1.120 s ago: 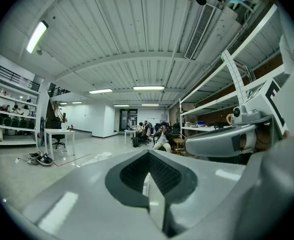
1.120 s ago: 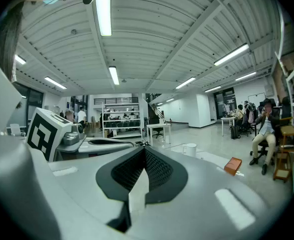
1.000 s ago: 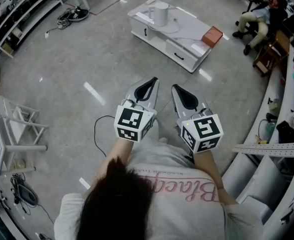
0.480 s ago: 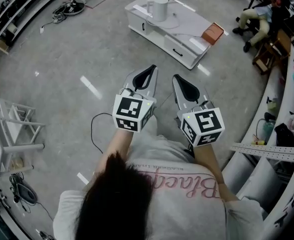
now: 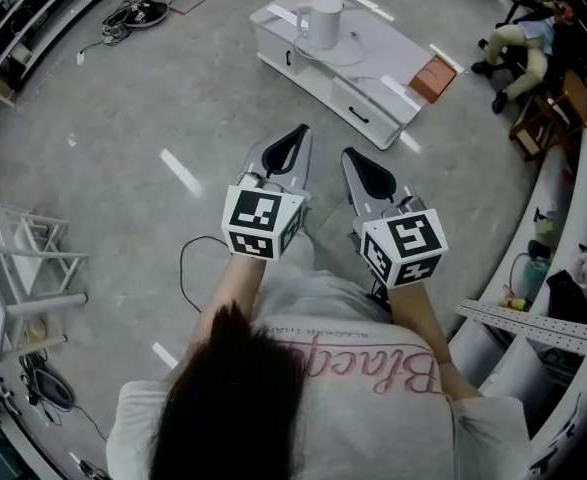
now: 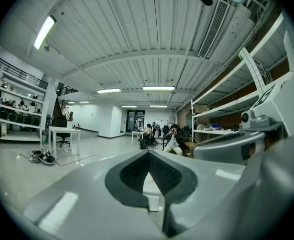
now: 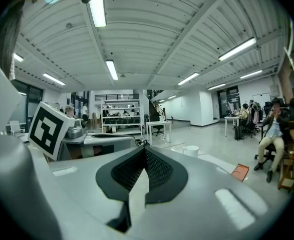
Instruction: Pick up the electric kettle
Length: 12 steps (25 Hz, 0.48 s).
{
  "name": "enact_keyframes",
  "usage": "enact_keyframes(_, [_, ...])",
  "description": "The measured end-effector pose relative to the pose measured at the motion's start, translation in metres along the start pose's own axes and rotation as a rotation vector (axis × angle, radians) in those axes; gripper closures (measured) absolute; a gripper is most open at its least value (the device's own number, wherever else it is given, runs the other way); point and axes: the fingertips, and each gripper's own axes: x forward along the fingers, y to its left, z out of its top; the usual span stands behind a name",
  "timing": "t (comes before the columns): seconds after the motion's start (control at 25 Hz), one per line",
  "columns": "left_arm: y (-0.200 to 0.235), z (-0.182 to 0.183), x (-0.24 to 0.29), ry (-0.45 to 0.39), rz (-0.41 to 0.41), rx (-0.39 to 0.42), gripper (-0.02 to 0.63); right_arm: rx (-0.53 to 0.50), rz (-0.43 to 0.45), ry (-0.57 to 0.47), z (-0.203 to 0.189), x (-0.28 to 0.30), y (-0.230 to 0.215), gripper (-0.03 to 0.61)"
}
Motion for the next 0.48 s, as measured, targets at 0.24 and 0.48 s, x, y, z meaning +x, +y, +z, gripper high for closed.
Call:
enact_keyframes(0.24, [0.030,0.000,0.046,0.012,-0.001,-0.009,0.612,0.005,0.006,0.017,0.007,0.043,-0.029,0.557])
enact_keyframes(0.48, [0.059,0.008,0.087,0.014,-0.007,-0.025,0.612,0.008,0.002,0.033,0.019,0.082,-0.057,0.557])
